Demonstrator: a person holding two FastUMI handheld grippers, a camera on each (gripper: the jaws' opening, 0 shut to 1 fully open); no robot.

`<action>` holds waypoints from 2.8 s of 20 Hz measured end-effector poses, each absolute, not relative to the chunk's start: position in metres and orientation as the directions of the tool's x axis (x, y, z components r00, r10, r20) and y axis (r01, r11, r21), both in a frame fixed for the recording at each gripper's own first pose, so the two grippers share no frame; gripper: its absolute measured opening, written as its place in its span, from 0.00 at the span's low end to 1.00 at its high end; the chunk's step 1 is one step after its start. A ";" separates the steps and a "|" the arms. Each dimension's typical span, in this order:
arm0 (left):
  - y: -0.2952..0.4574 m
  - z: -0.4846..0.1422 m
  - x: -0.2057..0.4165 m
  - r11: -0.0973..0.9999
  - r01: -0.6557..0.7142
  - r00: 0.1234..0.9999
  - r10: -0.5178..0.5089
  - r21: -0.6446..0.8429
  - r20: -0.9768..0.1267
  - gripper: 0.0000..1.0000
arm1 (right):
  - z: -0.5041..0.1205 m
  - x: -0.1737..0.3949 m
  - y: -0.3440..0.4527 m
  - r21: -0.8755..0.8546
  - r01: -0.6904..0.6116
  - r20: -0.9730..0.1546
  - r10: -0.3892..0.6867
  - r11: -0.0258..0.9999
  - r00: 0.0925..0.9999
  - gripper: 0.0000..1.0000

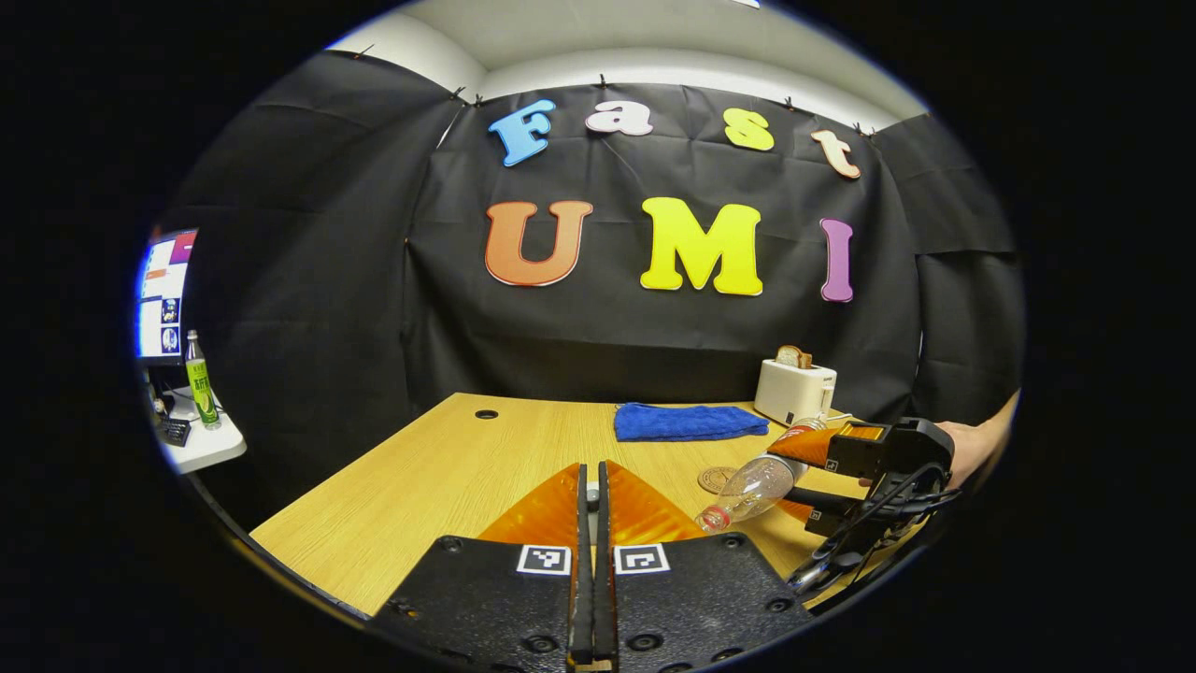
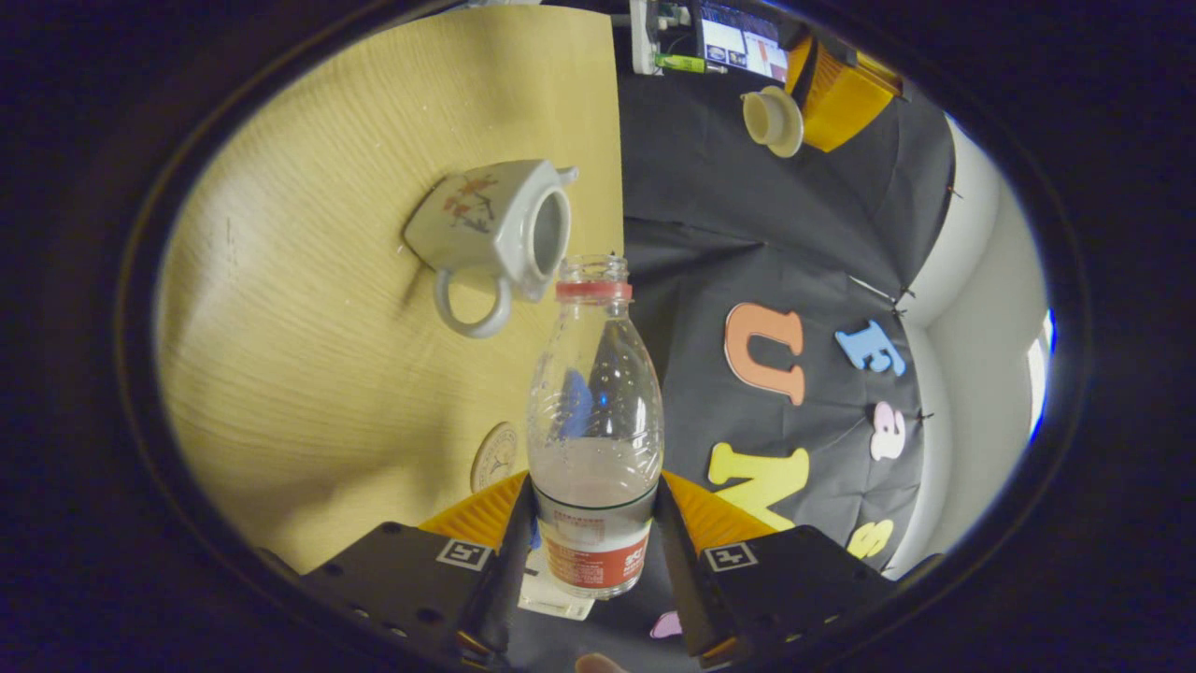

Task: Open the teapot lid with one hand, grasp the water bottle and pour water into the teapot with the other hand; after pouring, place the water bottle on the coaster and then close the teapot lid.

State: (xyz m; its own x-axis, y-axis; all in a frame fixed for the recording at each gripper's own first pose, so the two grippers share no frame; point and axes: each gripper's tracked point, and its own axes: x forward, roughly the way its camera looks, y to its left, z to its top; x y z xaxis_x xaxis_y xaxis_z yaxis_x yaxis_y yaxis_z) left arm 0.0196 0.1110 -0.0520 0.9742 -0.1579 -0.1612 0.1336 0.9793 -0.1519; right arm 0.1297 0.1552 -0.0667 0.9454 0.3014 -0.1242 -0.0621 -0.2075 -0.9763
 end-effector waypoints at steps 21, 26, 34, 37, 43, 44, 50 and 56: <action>0.109 -0.051 0.017 0.979 0.154 0.972 -0.174 -0.131 -0.158 0.03 | -0.043 0.126 0.172 -0.938 0.045 -0.079 0.337 -0.345 0.938 0.67; 0.109 -0.049 0.017 0.979 0.152 0.973 -0.172 -0.132 -0.156 0.03 | -0.037 0.126 0.174 -0.929 0.066 -0.067 0.342 -0.364 0.937 0.68; 0.110 -0.050 0.016 0.979 0.159 0.971 -0.179 -0.130 -0.158 0.03 | -0.030 0.127 0.173 -0.914 0.087 -0.059 0.342 -0.396 0.938 0.68; 0.109 -0.050 0.016 0.978 0.164 0.969 -0.184 -0.127 -0.163 0.03 | -0.030 0.129 0.173 -0.908 0.096 -0.055 0.341 -0.408 0.938 0.68; 0.109 -0.050 0.015 0.979 0.158 0.971 -0.178 -0.128 -0.158 0.03 | -0.025 0.128 0.174 -0.895 0.121 -0.041 0.348 -0.430 0.937 0.67; 0.110 -0.049 0.016 0.979 0.157 0.972 -0.177 -0.129 -0.157 0.03 | -0.024 0.129 0.175 -0.891 0.128 -0.036 0.350 -0.435 0.936 0.67; 0.111 -0.049 0.015 0.978 0.157 0.972 -0.177 -0.134 -0.153 0.03 | -0.019 0.126 0.180 -0.879 0.154 -0.022 0.362 -0.451 0.932 0.68; 0.111 -0.048 0.014 0.978 0.156 0.973 -0.176 -0.137 -0.151 0.03 | -0.014 0.125 0.180 -0.868 0.169 -0.014 0.362 -0.468 0.932 0.67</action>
State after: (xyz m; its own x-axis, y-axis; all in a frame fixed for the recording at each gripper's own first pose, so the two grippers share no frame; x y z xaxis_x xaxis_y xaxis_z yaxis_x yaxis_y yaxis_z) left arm 0.0143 0.1112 -0.0482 0.9728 -0.1759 -0.1507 0.1557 0.9782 -0.1372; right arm 0.1253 0.1798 -0.0145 0.9319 0.3624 -0.0140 0.1689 -0.4678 -0.8676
